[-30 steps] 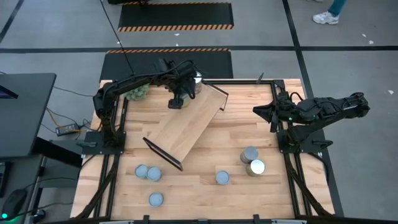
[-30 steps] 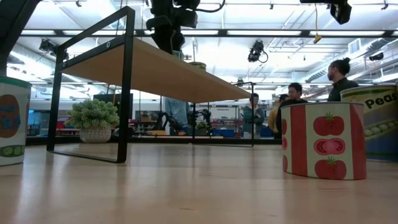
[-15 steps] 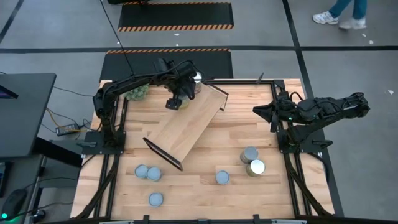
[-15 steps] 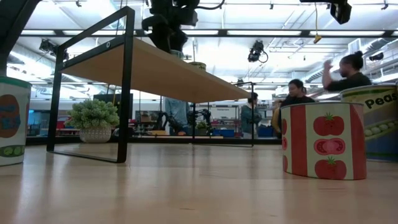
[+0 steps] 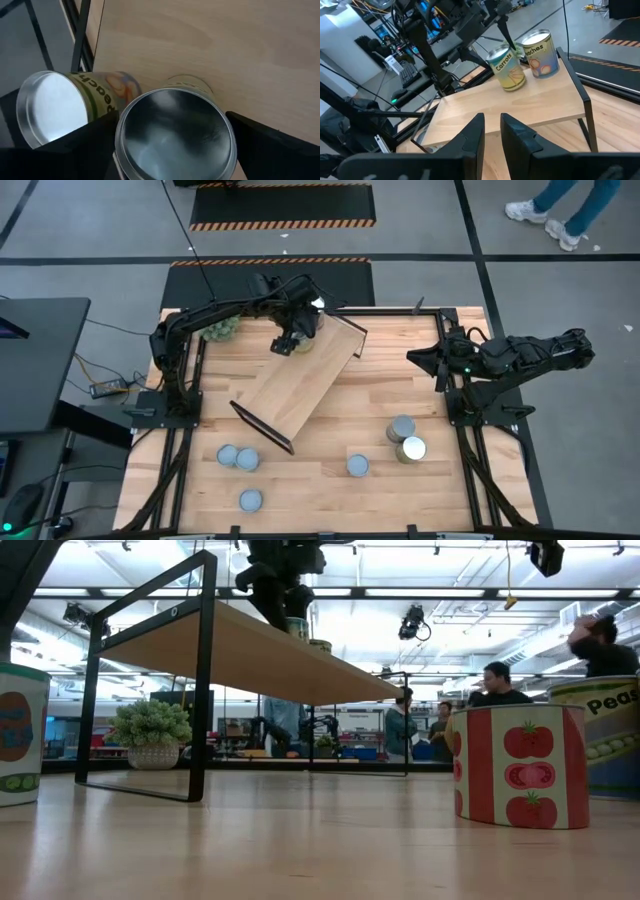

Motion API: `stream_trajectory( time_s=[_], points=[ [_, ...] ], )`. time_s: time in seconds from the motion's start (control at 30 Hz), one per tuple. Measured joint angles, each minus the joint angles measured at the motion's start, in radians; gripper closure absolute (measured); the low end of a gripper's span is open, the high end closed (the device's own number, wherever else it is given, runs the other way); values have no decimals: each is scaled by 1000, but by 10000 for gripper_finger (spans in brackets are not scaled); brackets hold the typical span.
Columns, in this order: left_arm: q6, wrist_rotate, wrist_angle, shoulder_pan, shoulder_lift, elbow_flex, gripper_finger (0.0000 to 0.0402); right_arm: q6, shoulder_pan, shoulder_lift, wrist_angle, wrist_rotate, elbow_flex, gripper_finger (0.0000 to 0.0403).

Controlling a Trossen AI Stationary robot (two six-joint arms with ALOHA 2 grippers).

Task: Pick and place cans onto a shelf
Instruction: Put the canned carrots on the shelf

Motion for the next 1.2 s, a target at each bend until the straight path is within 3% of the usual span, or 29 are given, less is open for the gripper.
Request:
stream_trajectory(
  time_s=[0.5, 1.2],
  points=[
    [-93, 17, -2, 0, 0, 0, 46, -11, 0, 0, 4, 1, 0, 334],
    [-170, -62, 27, -33, 0, 0, 46, -53, 0, 48, 59, 54, 0, 334]
  ],
)
